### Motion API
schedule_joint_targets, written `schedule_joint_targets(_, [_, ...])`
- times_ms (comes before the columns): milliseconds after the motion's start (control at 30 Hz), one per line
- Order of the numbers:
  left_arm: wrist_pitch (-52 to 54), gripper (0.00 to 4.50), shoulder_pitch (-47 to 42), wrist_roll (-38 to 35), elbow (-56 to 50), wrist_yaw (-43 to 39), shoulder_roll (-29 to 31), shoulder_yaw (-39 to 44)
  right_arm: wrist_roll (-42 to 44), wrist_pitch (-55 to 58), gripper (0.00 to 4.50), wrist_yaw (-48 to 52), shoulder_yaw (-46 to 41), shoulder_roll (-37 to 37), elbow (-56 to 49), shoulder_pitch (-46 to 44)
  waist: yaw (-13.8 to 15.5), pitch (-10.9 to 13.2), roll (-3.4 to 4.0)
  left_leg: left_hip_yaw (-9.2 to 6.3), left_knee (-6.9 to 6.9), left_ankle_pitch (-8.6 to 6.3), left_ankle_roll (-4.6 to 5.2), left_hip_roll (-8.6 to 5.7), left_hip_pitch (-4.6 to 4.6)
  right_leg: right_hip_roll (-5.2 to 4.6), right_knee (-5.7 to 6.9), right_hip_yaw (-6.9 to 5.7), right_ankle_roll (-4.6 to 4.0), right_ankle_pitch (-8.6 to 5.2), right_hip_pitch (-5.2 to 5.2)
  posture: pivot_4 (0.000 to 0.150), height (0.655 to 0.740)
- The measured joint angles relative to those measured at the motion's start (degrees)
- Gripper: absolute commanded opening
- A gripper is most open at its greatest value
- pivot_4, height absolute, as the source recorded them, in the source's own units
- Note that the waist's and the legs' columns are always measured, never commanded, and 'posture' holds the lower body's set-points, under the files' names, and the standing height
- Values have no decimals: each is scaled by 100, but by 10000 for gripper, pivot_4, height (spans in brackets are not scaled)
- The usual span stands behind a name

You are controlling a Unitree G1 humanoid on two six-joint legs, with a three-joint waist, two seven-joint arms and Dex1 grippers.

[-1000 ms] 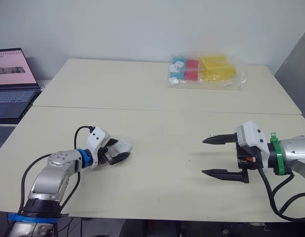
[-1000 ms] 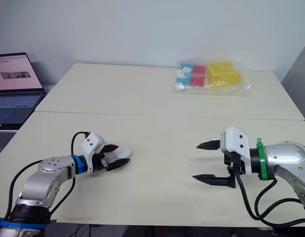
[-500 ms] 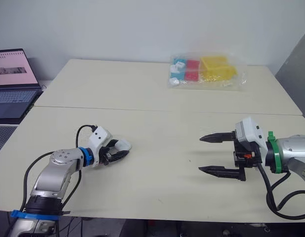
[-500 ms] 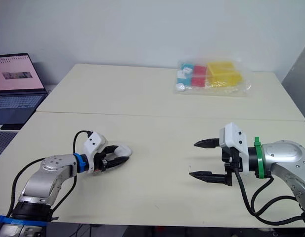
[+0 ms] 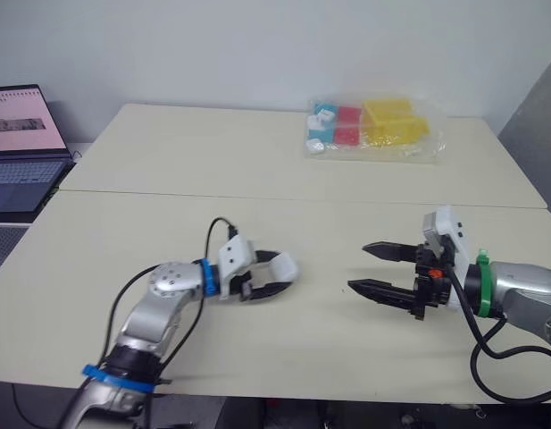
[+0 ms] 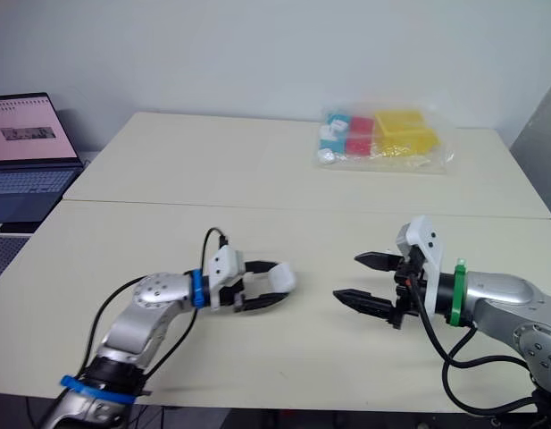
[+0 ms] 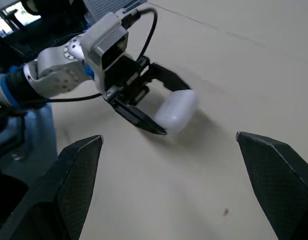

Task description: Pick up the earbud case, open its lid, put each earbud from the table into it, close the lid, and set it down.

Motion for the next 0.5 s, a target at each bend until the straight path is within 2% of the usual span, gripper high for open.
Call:
schedule_joint_targets(67, [-647, 27981, -116, 181, 96, 130, -221, -110, 227, 151, 45000, -454, 61, 147, 91, -113, -23, -1, -2, 0, 1, 0, 0, -2, -2, 0, -1, 5, 3, 1, -1, 1500, 7354])
schedule_joint_targets(267, [-1632, 27981, -27, 215, 300, 2, -296, -221, 1223, 298, 45000, -1504, 268, 733, 591, -407, -111, -1, -1, -2, -1, 0, 1, 0, -7, 18, -2, -1, 3, 1, -5, 1500, 7354])
schedule_joint_targets(500, [-2362, 27981, -72, 215, 370, -40, -319, -384, 1815, 521, 45000, -1907, 474, 496, 1000, -622, -124, -1, -1, 0, 3, 0, 1, 1, -9, 15, -3, 2, 6, 2, -4, 1500, 7354])
